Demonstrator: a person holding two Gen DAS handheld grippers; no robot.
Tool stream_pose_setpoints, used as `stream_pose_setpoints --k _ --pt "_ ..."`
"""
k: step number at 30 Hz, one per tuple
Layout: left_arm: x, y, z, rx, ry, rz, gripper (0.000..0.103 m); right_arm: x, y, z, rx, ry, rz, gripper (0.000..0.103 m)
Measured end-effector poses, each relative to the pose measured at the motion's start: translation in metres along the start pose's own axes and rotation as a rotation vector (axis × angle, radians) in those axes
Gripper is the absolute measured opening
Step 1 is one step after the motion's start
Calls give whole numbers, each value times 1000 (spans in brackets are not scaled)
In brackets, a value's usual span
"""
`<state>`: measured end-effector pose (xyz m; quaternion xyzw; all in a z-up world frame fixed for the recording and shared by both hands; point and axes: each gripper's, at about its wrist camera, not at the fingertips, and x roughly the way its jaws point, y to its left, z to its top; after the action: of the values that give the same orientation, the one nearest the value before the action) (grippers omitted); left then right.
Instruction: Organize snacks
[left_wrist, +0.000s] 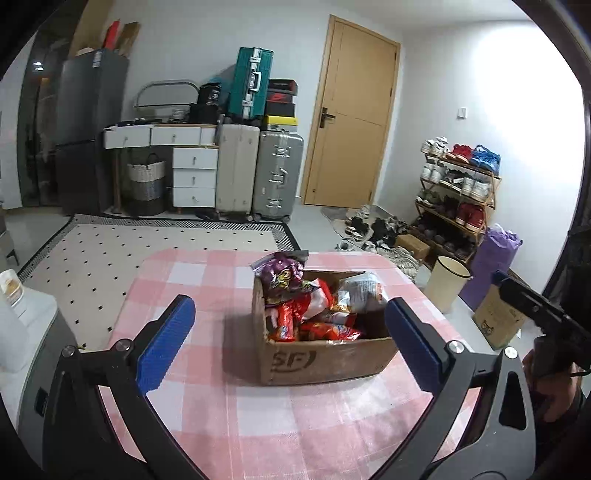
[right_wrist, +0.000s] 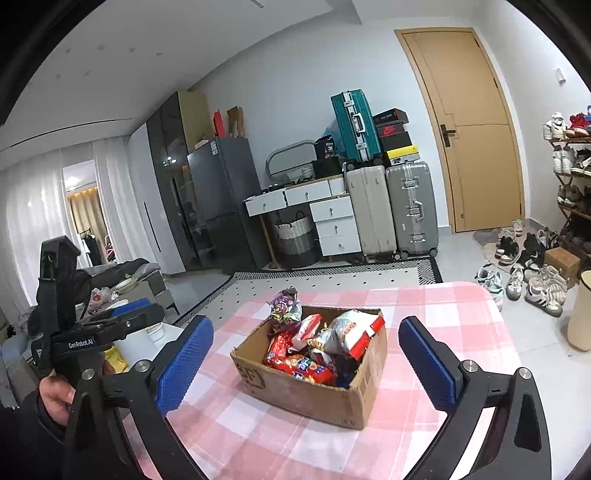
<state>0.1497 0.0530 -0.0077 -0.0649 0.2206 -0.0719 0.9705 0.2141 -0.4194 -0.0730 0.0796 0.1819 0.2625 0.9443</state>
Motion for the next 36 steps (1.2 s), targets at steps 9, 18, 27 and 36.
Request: stream_pose_setpoints --k 9,18,27,36 --pt "-8 -6 -46 47 -24 113 103 -38 0 -29 -27 -25 -34 103" --pt "19 -7 -106 111 -73 205 103 -35 -20 -97 -45 2 -96 103" --pt "45 1 -136 102 -129 263 103 -23 -28 -124 -110 -50 -146 103" --pt "55 15 -141 33 -117 275 103 -12 -31 -127 -129 -35 -160 103"
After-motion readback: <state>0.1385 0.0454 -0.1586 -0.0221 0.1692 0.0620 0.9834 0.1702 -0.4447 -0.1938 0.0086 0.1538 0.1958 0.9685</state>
